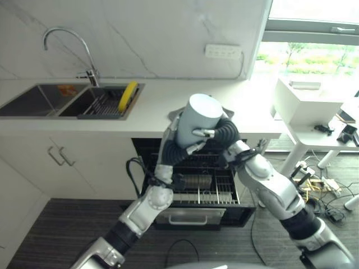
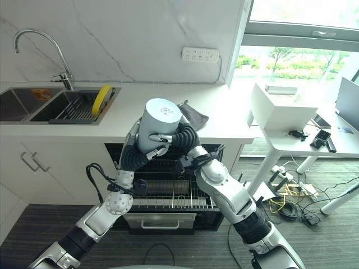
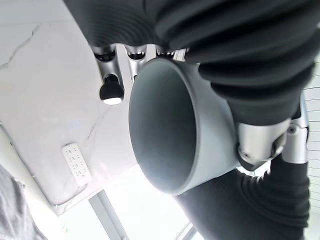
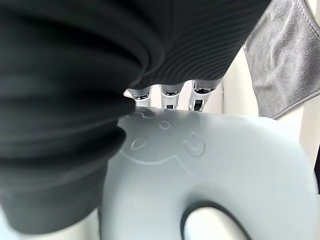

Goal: Place the dishes in the dishwasher.

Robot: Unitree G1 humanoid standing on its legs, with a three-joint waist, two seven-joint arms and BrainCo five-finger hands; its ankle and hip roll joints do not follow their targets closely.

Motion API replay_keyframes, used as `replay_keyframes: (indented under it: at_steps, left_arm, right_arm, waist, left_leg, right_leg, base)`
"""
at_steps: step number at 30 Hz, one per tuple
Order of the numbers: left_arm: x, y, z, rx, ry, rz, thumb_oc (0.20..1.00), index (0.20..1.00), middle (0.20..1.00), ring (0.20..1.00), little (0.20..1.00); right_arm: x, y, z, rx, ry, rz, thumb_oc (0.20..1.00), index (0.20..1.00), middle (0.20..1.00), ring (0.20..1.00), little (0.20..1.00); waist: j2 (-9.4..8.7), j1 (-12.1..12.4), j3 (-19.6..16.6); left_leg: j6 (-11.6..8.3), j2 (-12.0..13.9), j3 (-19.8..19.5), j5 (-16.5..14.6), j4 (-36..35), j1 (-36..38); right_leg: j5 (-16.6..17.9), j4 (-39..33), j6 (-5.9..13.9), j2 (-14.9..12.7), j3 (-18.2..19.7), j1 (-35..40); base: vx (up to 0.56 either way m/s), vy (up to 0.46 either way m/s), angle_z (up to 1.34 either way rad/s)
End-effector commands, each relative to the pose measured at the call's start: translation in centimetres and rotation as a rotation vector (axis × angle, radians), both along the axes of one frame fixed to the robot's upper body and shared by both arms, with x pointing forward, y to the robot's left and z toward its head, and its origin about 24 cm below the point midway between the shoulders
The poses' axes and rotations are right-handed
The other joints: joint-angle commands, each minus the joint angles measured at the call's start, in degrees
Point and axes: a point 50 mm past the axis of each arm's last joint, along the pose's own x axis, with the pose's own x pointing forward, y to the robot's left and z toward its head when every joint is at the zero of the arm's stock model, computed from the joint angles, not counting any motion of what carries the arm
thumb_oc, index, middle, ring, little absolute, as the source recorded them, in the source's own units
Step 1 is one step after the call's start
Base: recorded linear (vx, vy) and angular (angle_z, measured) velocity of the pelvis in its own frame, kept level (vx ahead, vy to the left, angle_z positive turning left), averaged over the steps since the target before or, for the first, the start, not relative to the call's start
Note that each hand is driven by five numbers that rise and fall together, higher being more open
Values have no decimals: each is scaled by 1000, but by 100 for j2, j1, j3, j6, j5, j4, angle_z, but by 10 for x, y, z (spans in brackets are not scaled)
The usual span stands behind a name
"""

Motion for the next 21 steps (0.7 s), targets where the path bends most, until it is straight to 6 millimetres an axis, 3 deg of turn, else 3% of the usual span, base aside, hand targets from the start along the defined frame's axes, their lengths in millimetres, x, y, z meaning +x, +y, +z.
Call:
replay_keyframes:
  at_steps: [1,2,3,4,5,21]
  left_arm:
    - [-6,-48,16,168,-143,-311,200,200,200,200,200]
    - [-6,-49,16,170,-144,-319,200,200,200,200,200]
    - [-6,-50,17,172,-146,-322,200,200,200,200,200]
    - [-7,-51,16,174,-148,-326,200,200,200,200,200]
    - [-7,-51,15,175,-148,-329,200,200,200,200,200]
    - [-7,-51,10,162,-133,-326,200,200,200,200,200]
  right_arm:
    - [-17,35,89,146,-375,198,1000,1000,1000,1000,1000]
    - [-17,36,90,143,-376,203,1000,1000,1000,1000,1000]
    - [-18,37,90,138,-377,210,576,576,576,576,576]
    - [-18,38,89,129,-380,215,228,228,228,228,228]
    - [-18,39,90,120,-384,221,200,200,200,200,200]
    - [-18,38,91,17,-467,181,200,200,200,200,200]
  waist:
    - [-240,58,181]
    - [-239,53,175]
    - [-237,48,174]
    - [-237,42,174]
    - [-236,45,169]
    - [-239,44,174]
  left_leg:
    - [201,-43,-56,-638,66,194]
    - [199,-43,-53,-640,66,194]
    - [198,-41,-49,-637,66,196]
    - [197,-38,-42,-637,66,199]
    - [196,-38,-45,-637,66,193]
    - [196,-34,-32,-633,66,192]
  right_leg:
    - [-415,16,231,-218,350,172]
    - [-415,16,236,-221,349,170]
    - [-411,16,239,-224,346,168]
    - [-409,16,240,-225,344,167]
    - [-413,16,238,-224,345,165]
    - [-403,16,244,-228,337,165]
  base:
    - [-32,-9,-1]
    - [0,0,0]
    - [0,0,0]
    - [0,0,0]
    - [0,0,0]
    - [0,0,0]
